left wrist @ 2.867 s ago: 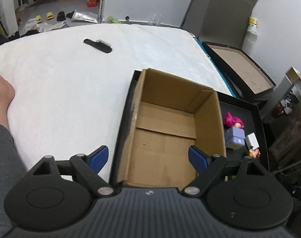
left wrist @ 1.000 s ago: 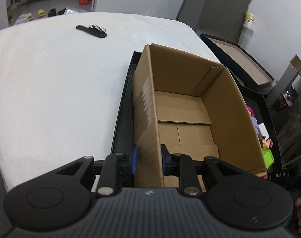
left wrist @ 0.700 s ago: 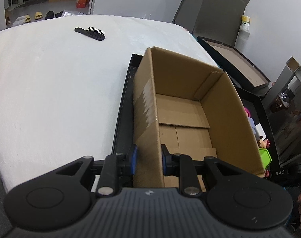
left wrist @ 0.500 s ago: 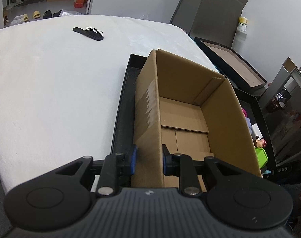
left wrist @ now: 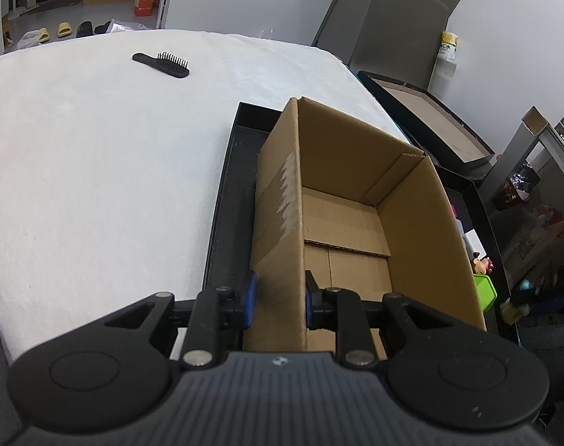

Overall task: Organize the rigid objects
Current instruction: 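Close the right gripper on the red crab figure and lift it, then carry the red crab into the box and open the right gripper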

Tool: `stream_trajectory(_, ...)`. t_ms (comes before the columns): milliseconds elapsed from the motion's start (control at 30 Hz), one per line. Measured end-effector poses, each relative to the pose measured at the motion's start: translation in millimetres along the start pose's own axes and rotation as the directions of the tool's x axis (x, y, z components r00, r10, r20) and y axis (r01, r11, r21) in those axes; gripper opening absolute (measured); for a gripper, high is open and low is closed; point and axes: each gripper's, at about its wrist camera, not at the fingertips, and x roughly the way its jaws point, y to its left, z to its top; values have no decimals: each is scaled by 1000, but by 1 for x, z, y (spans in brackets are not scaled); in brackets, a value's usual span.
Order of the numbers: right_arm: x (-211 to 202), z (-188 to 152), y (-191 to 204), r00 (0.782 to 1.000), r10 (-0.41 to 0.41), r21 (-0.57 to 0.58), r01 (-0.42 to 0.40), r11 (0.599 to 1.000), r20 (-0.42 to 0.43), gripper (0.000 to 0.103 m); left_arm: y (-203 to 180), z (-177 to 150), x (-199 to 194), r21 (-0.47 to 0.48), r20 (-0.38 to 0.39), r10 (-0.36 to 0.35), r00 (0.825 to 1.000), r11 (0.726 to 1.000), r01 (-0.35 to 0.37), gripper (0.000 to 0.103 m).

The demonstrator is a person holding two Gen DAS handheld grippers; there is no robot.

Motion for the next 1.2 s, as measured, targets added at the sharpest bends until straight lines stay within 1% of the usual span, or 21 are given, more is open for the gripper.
stream_trajectory(200, -30, 17, 24, 997, 66, -40, -64, 997, 47, 38, -2, -1, 2, 7, -11, -9, 1000, 1000, 9, 23)
stream_trajectory(333, -41, 26, 44, 993, 102, -79, -97, 992, 62, 38, 0, -1, 4, -4, -20, -23, 1000, 1000, 22, 23)
stream_trajectory(433, -47, 33, 62, 991, 120, -126, -112, 986, 56, 38, 1, -2, 4, -18, -28, -35, 999, 999, 35, 23)
stream_trajectory(533, -49, 44, 80, 988, 153, -161, -149, 976, 12, 38, 1, -1, 4, -17, -28, -35, 999, 999, 34, 23)
stream_trajectory(600, -51, 48, 94, 989, 144, -210, -137, 968, 16, 38, 3, -2, 4, -24, -28, -38, 999, 999, 38, 24)
stream_trajectory(733, -46, 53, 121, 990, 144, -275, -137, 952, 6, 38, 4, -2, 4, -34, -31, -46, 998, 998, 45, 24)
stream_trajectory(933, -26, 55, 160, 988, 150, -347, -150, 926, -28, 39, 4, -1, 5, -37, -29, -52, 998, 998, 51, 24)
stream_trajectory(1067, -9, 56, 174, 986, 161, -338, -167, 926, -46, 39, 5, 0, 6, -42, -30, -56, 998, 998, 55, 24)
stream_trajectory(1200, 4, 54, 188, 986, 164, -351, -168, 921, -42, 39, 8, -1, 7, -54, -31, -67, 997, 996, 66, 25)
